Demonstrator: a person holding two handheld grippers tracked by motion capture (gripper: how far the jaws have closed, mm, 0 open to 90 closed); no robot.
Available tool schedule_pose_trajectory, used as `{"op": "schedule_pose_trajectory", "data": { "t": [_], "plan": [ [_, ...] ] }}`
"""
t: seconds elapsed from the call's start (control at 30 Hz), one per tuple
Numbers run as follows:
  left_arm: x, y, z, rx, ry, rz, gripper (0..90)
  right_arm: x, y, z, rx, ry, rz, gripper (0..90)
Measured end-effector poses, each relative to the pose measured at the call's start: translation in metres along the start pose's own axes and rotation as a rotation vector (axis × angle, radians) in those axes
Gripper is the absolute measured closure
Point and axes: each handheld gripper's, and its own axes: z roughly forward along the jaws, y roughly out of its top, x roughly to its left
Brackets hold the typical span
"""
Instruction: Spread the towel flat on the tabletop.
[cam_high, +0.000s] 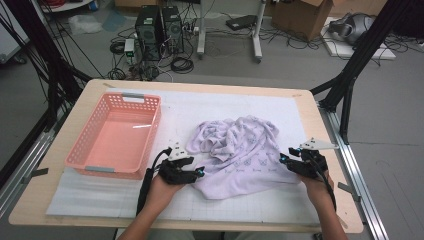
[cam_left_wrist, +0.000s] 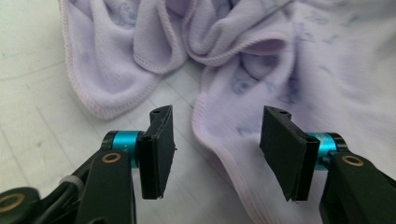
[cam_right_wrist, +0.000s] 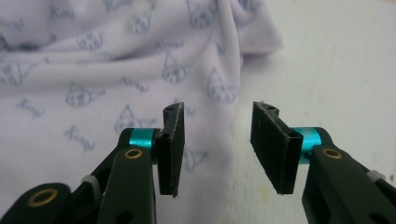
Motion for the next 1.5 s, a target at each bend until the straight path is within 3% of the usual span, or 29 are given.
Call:
{"op": "schedule_pose_trajectory", "data": {
  "t": [0.03, 0.13, 0.2, 0.23, 0.27, 0.33, 0.4, 0.5, 0.57, 0.7, 0.77, 0.83, 0.9, 0.97, 1.0, 1.07, 1.13, 1.33, 1.43, 1.5],
  "plan": [
    [0.0, 0.002, 0.005, 0.0, 0.006, 0.001, 43.8, -0.002, -0.003, 0.001, 0.006, 0.013, 0.009, 53.2],
    [-0.002, 0.009, 0.021, 0.064, 0.006, 0.027, 43.6, -0.004, -0.009, 0.009, 0.04, 0.035, 0.025, 53.2],
    [-0.006, 0.014, 0.029, 0.076, 0.025, 0.072, 43.5, -0.006, -0.011, 0.015, 0.069, 0.044, 0.033, 52.8],
    [-0.007, 0.014, 0.03, 0.074, 0.021, 0.077, 46.8, -0.006, -0.011, 0.018, 0.078, 0.049, 0.033, 52.8],
    [-0.009, 0.014, 0.031, 0.069, 0.024, 0.108, 55.1, -0.006, -0.012, 0.019, 0.084, 0.053, 0.035, 53.0],
    [-0.012, 0.015, 0.031, 0.067, 0.002, 0.145, 78.1, -0.003, -0.014, 0.022, 0.102, 0.07, 0.013, 54.5],
    [-0.013, 0.017, 0.03, 0.07, 0.061, 0.169, 81.3, 0.001, -0.015, 0.021, 0.097, 0.077, -0.005, 61.4],
    [0.003, 0.018, 0.023, 0.0, 0.141, 0.082, 82.5, 0.003, -0.012, 0.022, 0.101, 0.119, -0.013, 80.4],
    [0.014, 0.02, 0.018, -0.042, 0.179, 0.043, 82.7, 0.004, -0.01, 0.024, 0.086, 0.139, -0.014, 83.6],
    [0.026, 0.019, 0.019, -0.1, 0.276, 0.02, 82.6, 0.002, -0.001, 0.027, -0.019, 0.054, 0.038, 84.6],
    [0.03, 0.019, 0.023, -0.127, 0.287, -0.021, 82.6, -0.003, 0.003, 0.031, -0.04, -0.004, 0.059, 84.9],
    [0.031, 0.021, 0.03, -0.117, 0.273, -0.053, 82.5, -0.008, 0.007, 0.037, -0.046, -0.049, 0.086, 85.0],
    [0.03, 0.025, 0.035, -0.127, 0.248, -0.066, 80.2, -0.009, 0.012, 0.04, -0.062, -0.13, 0.072, 85.1],
    [0.029, 0.027, 0.035, -0.145, 0.22, -0.099, 65.6, -0.013, 0.015, 0.042, -0.064, -0.219, 0.078, 85.1],
    [0.028, 0.028, 0.034, -0.147, 0.209, -0.105, 59.8, -0.018, 0.014, 0.043, -0.053, -0.231, 0.1, 84.8],
    [0.027, 0.028, 0.029, -0.126, 0.19, -0.098, 50.6, -0.025, 0.01, 0.044, -0.029, -0.208, 0.153, 82.6],
    [0.023, 0.026, 0.021, -0.119, 0.157, -0.078, 48.2, -0.025, 0.008, 0.041, -0.03, -0.198, 0.156, 76.3],
    [0.007, 0.012, -0.004, -0.145, 0.052, -0.054, 53.1, -0.013, 0.006, 0.014, -0.082, -0.17, 0.084, 68.9],
    [0.003, 0.002, -0.01, -0.109, -0.003, -0.059, 55.6, -0.008, 0.002, 0.002, -0.092, -0.111, 0.06, 66.1],
    [0.002, -0.004, -0.009, -0.065, -0.022, -0.068, 55.0, -0.003, -0.004, -0.003, -0.064, -0.066, 0.027, 63.7]
  ]
}}
